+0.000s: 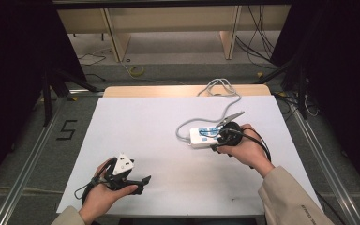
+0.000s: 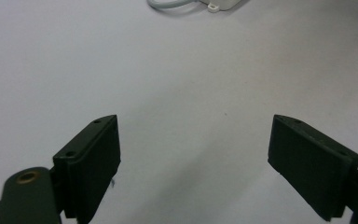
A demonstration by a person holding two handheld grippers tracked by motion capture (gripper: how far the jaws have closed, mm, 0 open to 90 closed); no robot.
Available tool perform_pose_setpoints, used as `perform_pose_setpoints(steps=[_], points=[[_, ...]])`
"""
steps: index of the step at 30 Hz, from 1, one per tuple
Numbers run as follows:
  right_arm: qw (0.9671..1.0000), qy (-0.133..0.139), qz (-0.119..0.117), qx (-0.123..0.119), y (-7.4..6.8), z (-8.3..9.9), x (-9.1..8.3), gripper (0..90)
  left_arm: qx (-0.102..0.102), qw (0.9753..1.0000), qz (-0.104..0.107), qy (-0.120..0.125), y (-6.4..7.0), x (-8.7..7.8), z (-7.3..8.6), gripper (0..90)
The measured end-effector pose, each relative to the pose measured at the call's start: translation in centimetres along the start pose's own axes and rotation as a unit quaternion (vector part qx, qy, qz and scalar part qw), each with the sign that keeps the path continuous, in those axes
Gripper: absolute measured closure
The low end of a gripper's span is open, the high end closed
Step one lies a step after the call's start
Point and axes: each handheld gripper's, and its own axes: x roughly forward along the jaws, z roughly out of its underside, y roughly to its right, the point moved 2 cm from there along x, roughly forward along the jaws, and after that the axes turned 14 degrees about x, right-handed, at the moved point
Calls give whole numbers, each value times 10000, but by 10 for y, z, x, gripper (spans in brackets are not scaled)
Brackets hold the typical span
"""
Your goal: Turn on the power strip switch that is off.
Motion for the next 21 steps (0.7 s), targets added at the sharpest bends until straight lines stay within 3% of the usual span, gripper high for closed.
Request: perform_pose_setpoints(steps=[21], points=[[9984, 554, -22, 90, 18, 51, -34, 415, -56, 9999, -82, -32, -3, -1, 2, 165]])
